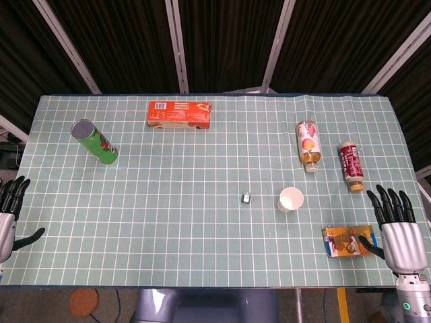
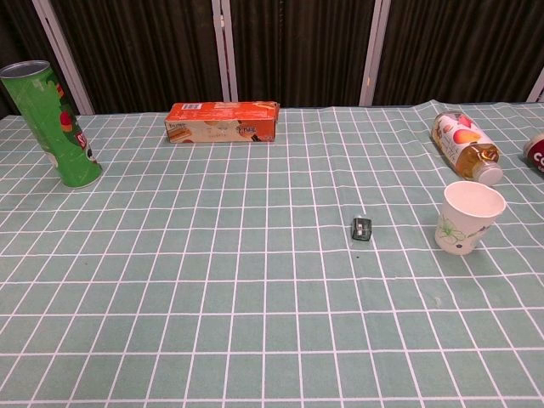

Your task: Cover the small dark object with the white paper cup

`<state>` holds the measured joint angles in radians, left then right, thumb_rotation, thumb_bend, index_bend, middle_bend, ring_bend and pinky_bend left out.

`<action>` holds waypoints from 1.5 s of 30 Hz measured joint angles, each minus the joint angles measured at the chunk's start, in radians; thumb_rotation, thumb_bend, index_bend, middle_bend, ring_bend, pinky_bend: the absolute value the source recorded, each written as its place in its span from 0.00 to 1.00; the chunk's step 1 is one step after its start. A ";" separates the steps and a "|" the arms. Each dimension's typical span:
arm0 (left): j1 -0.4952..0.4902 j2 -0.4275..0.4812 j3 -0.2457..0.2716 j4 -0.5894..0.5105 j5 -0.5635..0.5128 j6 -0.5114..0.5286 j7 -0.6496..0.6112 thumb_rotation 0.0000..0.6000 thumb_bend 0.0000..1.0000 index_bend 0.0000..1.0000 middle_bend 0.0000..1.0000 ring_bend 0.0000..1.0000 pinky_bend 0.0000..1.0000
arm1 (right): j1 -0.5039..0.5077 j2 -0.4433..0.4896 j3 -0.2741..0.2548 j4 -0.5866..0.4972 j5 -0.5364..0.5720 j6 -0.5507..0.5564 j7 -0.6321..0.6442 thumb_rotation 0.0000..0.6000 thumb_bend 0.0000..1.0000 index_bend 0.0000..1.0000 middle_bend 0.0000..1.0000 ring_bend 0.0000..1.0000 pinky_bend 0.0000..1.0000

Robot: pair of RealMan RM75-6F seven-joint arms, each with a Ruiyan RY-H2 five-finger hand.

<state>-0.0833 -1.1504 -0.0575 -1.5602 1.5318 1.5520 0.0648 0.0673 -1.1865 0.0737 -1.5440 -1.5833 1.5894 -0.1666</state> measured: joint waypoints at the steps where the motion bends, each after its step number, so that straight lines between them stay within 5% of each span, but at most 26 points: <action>1: -0.001 0.004 0.001 -0.009 -0.007 -0.007 0.012 1.00 0.00 0.00 0.00 0.00 0.00 | -0.001 0.011 -0.002 -0.014 0.012 -0.011 -0.014 1.00 0.00 0.00 0.00 0.00 0.00; 4: -0.002 0.010 0.004 -0.024 -0.020 -0.020 0.030 1.00 0.00 0.00 0.00 0.00 0.00 | -0.002 0.018 -0.004 -0.028 0.023 -0.022 -0.023 1.00 0.00 0.07 0.00 0.00 0.00; 17: -0.002 0.004 0.005 -0.043 -0.001 -0.005 0.063 1.00 0.00 0.00 0.00 0.00 0.00 | 0.085 -0.030 -0.042 0.018 -0.145 -0.105 -0.150 1.00 0.00 0.00 0.00 0.00 0.00; 28: -0.003 -0.008 -0.008 -0.031 -0.043 -0.016 0.089 1.00 0.00 0.00 0.00 0.00 0.00 | 0.336 -0.151 -0.040 0.062 -0.304 -0.479 -0.529 1.00 0.00 0.00 0.00 0.00 0.00; 35: 0.000 -0.010 -0.015 -0.012 -0.077 -0.031 0.078 1.00 0.00 0.00 0.00 0.00 0.00 | 0.443 -0.251 -0.007 0.131 -0.271 -0.665 -0.732 1.00 0.00 0.00 0.00 0.00 0.00; 45: 0.000 -0.012 -0.015 -0.007 -0.078 -0.033 0.075 1.00 0.00 0.00 0.00 0.00 0.00 | 0.464 -0.260 -0.008 0.190 -0.215 -0.695 -0.811 1.00 0.00 0.00 0.00 0.00 0.00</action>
<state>-0.0828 -1.1619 -0.0729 -1.5671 1.4537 1.5188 0.1395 0.5311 -1.4467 0.0659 -1.3536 -1.7981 0.8944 -0.9777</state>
